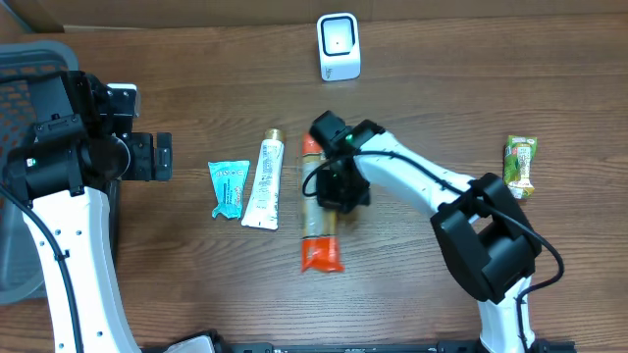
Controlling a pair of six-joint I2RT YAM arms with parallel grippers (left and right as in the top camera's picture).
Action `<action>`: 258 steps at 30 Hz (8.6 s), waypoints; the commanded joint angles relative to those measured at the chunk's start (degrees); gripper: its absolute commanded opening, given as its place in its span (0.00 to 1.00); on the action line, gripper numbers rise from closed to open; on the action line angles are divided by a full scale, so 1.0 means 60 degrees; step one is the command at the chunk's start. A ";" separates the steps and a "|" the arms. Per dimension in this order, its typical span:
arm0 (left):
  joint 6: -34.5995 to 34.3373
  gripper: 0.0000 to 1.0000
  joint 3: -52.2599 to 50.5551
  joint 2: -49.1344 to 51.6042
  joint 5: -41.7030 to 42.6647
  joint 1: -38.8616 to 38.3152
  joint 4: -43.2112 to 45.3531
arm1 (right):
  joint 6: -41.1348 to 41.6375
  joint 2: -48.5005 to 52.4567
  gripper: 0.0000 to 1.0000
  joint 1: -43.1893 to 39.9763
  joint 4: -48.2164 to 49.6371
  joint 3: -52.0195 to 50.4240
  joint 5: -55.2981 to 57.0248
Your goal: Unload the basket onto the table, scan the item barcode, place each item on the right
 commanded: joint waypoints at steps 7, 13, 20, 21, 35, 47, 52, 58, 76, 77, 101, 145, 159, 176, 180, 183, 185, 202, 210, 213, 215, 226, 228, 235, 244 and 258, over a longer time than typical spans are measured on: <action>0.0146 1.00 0.0051 -0.0062 0.0073 0.0033 0.0004 | -0.1730 -0.0576 0.48 -0.0871 -0.0892 0.0186 0.4160; 0.0146 1.00 0.0051 -0.0062 0.0073 0.0036 0.0000 | -0.1734 -0.0732 0.55 -0.1209 -0.1260 0.0969 0.3326; 0.0146 0.99 0.0051 -0.0062 0.0073 0.0033 0.0004 | -0.1730 -0.0812 0.55 -0.0645 -0.0994 0.1453 0.0943; 0.0146 1.00 0.0051 -0.0062 0.0073 0.0033 0.0004 | -0.1730 -0.0809 0.55 -0.0510 -0.0900 0.1370 0.0623; 0.0146 1.00 0.0051 -0.0062 0.0073 0.0036 0.0004 | -0.1621 -0.0801 0.57 0.0667 -0.0922 -0.0845 -0.0277; 0.0146 1.00 0.0051 -0.0062 0.0073 0.0036 0.0004 | -0.1628 -0.0805 0.56 -0.1155 -0.1767 -0.1337 0.1096; 0.0146 1.00 0.0051 -0.0062 0.0073 0.0033 0.0004 | -0.1628 -0.0805 0.57 -0.2171 -0.1348 -0.1337 0.1515; 0.0146 0.99 0.0051 -0.0062 0.0073 0.0036 0.0004 | -0.1421 -0.0801 0.66 -0.3446 0.0667 -0.1341 0.1377; 0.0146 1.00 0.0051 -0.0062 0.0073 0.0033 0.0004 | -0.1082 -0.1038 0.76 -0.4360 0.3963 -0.0310 -0.0991; 0.0146 1.00 0.0051 -0.0062 0.0073 0.0036 0.0004 | -0.0871 -0.1082 0.77 -0.4251 0.3912 -0.0193 -0.0991; 0.0146 0.99 0.0051 -0.0062 0.0076 0.0033 0.0004 | 0.0022 0.0474 0.82 -0.2470 0.5493 -0.0113 0.0754; 0.0146 1.00 0.0051 -0.0062 0.0076 0.0036 0.0004 | -0.5238 -0.1297 0.93 -0.7184 0.0408 -0.1494 -0.3286; 0.0146 1.00 0.0051 -0.0062 0.0076 0.0033 0.0000 | -0.4900 0.0138 0.82 -0.7184 0.2357 -0.2124 -0.3854; 0.0146 1.00 0.0051 -0.0062 0.0073 0.0033 0.0004 | -0.2153 0.1220 0.15 -0.6743 0.4222 -0.2124 -0.4696; 0.0146 0.99 0.0051 -0.0062 0.0073 0.0033 0.0004 | -0.2506 0.1217 0.04 -0.6714 0.4197 -0.2124 -0.5020; 0.0146 1.00 0.0051 -0.0062 0.0073 0.0033 0.0004 | -0.3034 0.1195 0.04 -0.6703 0.4007 -0.2055 -0.5621; 0.0146 1.00 0.0051 -0.0062 0.0073 0.0033 0.0000 | -0.3202 0.1064 0.04 -0.6699 0.3679 -0.2007 -0.5606; 0.0146 1.00 0.0051 -0.0062 0.0073 0.0036 0.0004 | -0.3147 -0.2980 0.04 -0.5490 0.0550 -0.1971 -0.0933; 0.0146 1.00 0.0051 -0.0062 0.0073 0.0033 0.0004 | -0.2441 -0.2896 0.04 -0.4258 0.0091 -0.1974 0.1428; 0.0146 1.00 0.0051 -0.0062 0.0076 0.0036 0.0004 | -0.2430 -0.2871 0.04 -0.4240 0.0157 -0.1974 0.1541; 0.0146 0.99 0.0051 -0.0062 0.0073 0.0033 0.0004 | -0.2455 -0.2871 0.25 -0.4240 0.0171 -0.1974 0.1570; 0.0146 1.00 0.0051 -0.0062 0.0073 0.0033 0.0004 | -0.3162 -0.2565 0.90 -0.4477 0.0302 -0.2313 0.1581; 0.0146 1.00 0.0051 -0.0062 0.0073 0.0033 0.0004 | -0.3155 -0.2546 0.91 -0.4801 0.0302 -0.2313 0.1555; 0.0146 1.00 0.0051 -0.0062 0.0076 0.0033 0.0004 | -0.3723 -0.2506 0.93 -0.6277 0.0663 -0.2663 -0.0080; 0.0146 1.00 0.0051 -0.0062 0.0076 0.0036 0.0004 | -0.4448 -0.2109 0.93 -0.6717 0.2029 -0.3956 -0.1967; 0.0146 1.00 0.0051 -0.0062 0.0073 0.0033 0.0004 | -0.4335 -0.0463 0.77 -0.6717 0.4167 -0.5053 -0.3158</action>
